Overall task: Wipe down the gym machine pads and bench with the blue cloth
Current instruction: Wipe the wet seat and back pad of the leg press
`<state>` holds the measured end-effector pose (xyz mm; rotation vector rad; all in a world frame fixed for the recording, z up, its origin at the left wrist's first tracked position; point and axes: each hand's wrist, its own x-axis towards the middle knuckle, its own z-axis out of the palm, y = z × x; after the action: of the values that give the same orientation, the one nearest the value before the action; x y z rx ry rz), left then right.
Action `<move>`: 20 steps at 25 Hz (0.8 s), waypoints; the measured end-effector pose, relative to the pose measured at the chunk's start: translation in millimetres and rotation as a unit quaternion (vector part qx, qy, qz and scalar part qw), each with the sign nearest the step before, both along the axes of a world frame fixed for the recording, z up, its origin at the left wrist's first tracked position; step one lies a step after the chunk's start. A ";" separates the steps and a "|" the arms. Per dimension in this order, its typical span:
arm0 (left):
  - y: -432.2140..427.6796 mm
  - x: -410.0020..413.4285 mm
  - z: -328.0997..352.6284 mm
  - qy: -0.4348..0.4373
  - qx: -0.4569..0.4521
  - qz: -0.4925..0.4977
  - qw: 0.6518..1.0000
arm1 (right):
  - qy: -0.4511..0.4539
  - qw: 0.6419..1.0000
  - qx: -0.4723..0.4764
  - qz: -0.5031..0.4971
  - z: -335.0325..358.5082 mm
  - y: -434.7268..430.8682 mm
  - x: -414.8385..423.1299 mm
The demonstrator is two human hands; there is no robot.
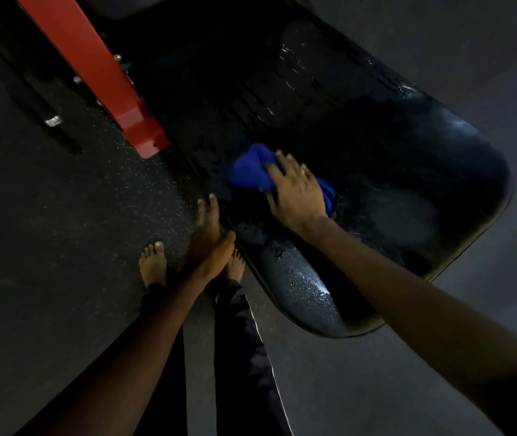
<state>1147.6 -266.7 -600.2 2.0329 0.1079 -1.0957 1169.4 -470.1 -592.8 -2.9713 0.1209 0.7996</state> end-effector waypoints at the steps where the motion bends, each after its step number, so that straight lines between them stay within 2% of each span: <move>1: -1.6 -2.6 -0.5 -0.021 0.003 -0.014 1.000 | 0.000 0.999 -0.008 -0.038 -7.8 -2.2 20.4; 3: -6.4 -4.0 -3.0 -0.062 0.018 -0.062 0.996 | 0.004 0.996 -0.020 -0.087 -12.6 2.2 44.9; 4: -9.1 -3.8 -5.5 -0.071 0.023 -0.094 0.993 | 0.005 0.997 -0.014 -0.082 -8.2 5.4 43.3; 6: -15.3 -6.1 -9.0 -0.103 0.036 -0.177 0.978 | 0.023 0.999 -0.008 -0.030 8.0 -1.9 5.6; 8: -25.5 -15.2 -7.5 -0.165 0.029 -0.262 0.951 | -0.006 0.999 -0.016 -0.030 30.6 -45.8 -39.0; 10: -36.6 -26.5 -4.8 -0.201 0.017 -0.317 0.927 | -0.040 0.987 -0.083 -0.130 52.4 -115.9 -54.2; 12: -43.8 -32.6 -3.5 -0.198 0.024 -0.331 0.922 | -0.048 0.957 -0.148 -0.246 71.6 -171.1 -53.2; 14: -45.5 -32.0 -4.6 -0.184 0.025 -0.333 0.924 | -0.061 0.946 -0.150 -0.282 78.2 -175.3 -54.1; 16: -44.6 -28.9 -5.4 -0.175 0.029 -0.337 0.924 | -0.059 0.966 -0.113 -0.226 79.3 -128.7 -72.1; 18: -45.1 -26.5 -5.4 -0.162 0.035 -0.347 0.923 | -0.017 0.990 -0.055 -0.127 85.4 -72.5 -110.5; 20: -44.3 -25.7 -5.8 -0.156 0.035 -0.342 0.926 | 0.016 0.998 -0.011 -0.056 94.0 -53.6 -139.6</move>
<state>1121.9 -310.9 -606.0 2.3476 -0.7903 -1.1491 1029.7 -523.7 -498.8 -2.9411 0.2974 0.8360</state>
